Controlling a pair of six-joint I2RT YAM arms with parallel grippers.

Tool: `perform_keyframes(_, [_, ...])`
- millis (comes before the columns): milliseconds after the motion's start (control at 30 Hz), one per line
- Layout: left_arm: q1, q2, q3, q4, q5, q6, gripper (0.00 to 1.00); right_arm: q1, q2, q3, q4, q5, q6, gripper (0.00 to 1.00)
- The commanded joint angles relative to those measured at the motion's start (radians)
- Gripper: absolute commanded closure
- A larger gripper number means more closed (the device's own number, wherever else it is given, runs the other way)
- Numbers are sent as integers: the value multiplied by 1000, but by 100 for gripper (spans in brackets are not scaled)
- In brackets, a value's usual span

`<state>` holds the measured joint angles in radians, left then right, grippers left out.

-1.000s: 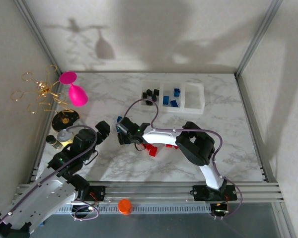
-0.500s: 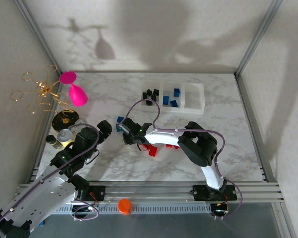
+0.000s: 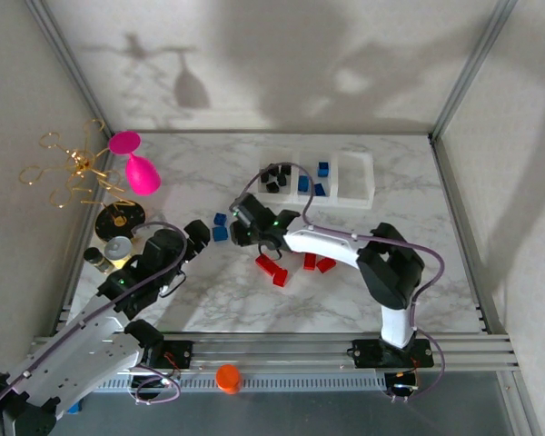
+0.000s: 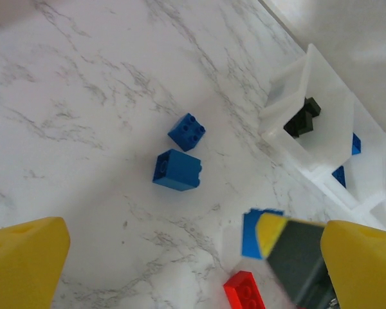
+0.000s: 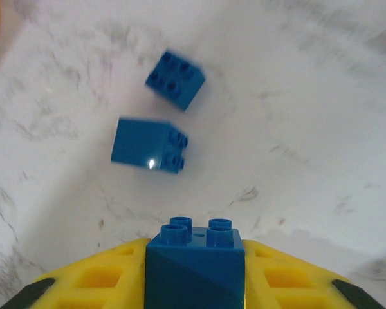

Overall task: Sort the legos into containers by color
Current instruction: Pick up the lego from the center of the table, then place the lego in the container.

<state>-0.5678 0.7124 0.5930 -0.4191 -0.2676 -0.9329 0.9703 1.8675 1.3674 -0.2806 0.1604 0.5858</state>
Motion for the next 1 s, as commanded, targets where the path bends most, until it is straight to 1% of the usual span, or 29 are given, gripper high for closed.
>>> perform_keyframes(0, [5, 41, 50, 68, 66, 49, 0, -65, -69, -18, -6, 28, -36, 70])
perform_keyframes(233, [4, 195, 106, 182, 160, 94, 0, -271, -96, 7, -10, 76, -114, 70])
perform_keyframes(267, [3, 221, 114, 200, 170, 99, 0, -319, -92, 16, -9, 85, -124, 70])
perform_keyframes(367, [3, 291, 138, 245, 203, 118, 0, -393, -70, 41, -3, 131, -154, 70])
perform_keyframes(467, [0, 355, 162, 295, 235, 139, 0, -452, -32, 67, 14, 137, -179, 70])
perform_keyframes(567, [-4, 413, 184, 329, 260, 155, 0, -491, 30, 110, 30, 136, -207, 70])
perform_keyframes(767, [-4, 503, 230, 357, 289, 177, 0, -517, 183, 257, 13, 207, -272, 68])
perform_keyframes(833, [-4, 520, 239, 358, 293, 182, 0, -525, 226, 290, 22, 210, -290, 67])
perform_keyframes(967, [-4, 527, 247, 353, 287, 186, 0, -533, 301, 367, 0, 229, -325, 62])
